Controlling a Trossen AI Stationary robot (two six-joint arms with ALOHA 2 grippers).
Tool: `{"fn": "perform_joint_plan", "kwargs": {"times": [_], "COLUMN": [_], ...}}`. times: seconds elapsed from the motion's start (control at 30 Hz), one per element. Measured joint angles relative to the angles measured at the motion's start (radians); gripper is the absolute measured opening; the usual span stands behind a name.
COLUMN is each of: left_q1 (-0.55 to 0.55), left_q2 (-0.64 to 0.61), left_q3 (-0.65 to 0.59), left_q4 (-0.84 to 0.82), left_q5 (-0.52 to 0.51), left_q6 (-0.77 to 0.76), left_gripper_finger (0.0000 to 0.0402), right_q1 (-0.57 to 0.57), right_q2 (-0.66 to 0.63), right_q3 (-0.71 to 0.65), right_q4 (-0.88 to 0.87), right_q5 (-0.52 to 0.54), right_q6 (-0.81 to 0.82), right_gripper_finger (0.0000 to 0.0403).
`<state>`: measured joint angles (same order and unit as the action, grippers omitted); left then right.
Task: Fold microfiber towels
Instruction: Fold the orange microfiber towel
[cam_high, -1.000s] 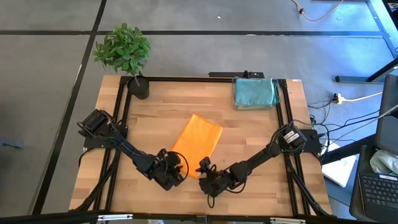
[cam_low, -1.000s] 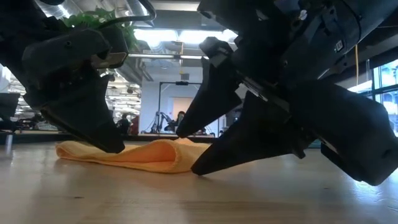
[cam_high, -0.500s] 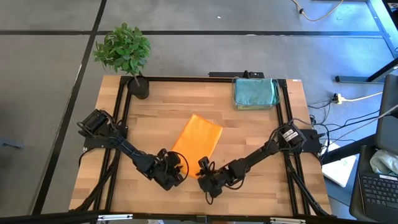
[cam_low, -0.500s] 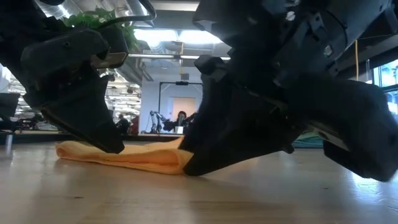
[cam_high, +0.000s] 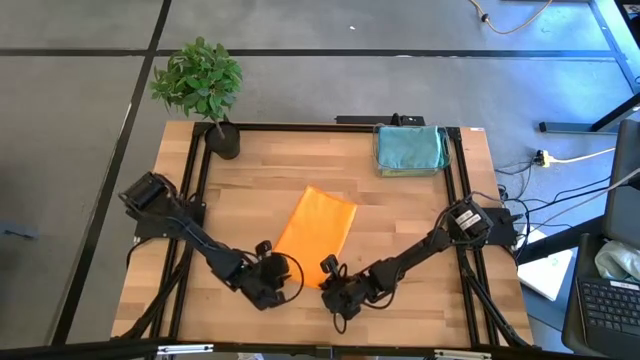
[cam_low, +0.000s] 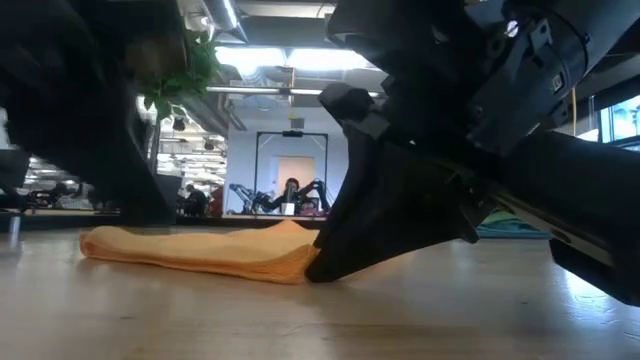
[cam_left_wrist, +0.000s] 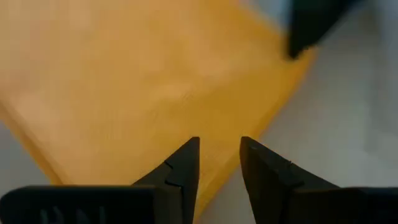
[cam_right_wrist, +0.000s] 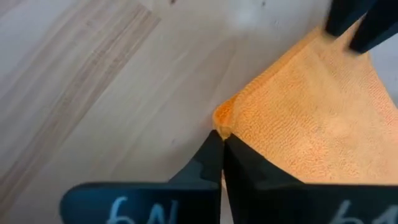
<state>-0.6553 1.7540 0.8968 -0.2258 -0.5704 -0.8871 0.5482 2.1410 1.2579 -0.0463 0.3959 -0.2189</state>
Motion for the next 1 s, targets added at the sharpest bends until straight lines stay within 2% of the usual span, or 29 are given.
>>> {"fn": "perform_joint_plan", "kwargs": {"times": [0.2,0.3,0.43,0.6,0.73,0.87,1.0], "left_q1": [-0.097,-0.137,-0.161,-0.165,-0.153,-0.123,-0.092], "left_q2": [-0.079,-0.08,-0.072,-0.072,-0.072,-0.062,-0.008], "left_q3": [0.038,0.055,0.06,0.06,0.06,0.06,0.059], "left_q4": [0.015,0.015,0.052,0.06,0.056,0.043,0.046], "left_q5": [-0.078,-0.1,-0.135,-0.152,-0.135,-0.084,0.021], "left_q6": [0.403,0.589,0.722,0.736,0.683,0.638,0.631], "left_gripper_finger": [0.0108,0.0108,0.0109,0.0125,0.0135,0.0143,0.015], "right_q1": [0.021,0.04,0.053,0.052,0.052,0.052,0.055], "right_q2": [-0.033,-0.078,-0.142,-0.174,-0.174,-0.175,-0.178], "right_q3": [-0.004,-0.007,-0.004,-0.004,-0.004,-0.002,0.029], "right_q4": [-0.05,-0.056,-0.043,-0.055,-0.067,-0.069,-0.134], "right_q5": [0.035,0.098,0.13,0.132,0.156,0.204,0.214], "right_q6": [0.006,0.01,0.056,0.078,0.056,0.048,0.027], "right_gripper_finger": [0.0014,0.0011,0.0006,0.0012,0.0005,0.0007,0.0011]}}
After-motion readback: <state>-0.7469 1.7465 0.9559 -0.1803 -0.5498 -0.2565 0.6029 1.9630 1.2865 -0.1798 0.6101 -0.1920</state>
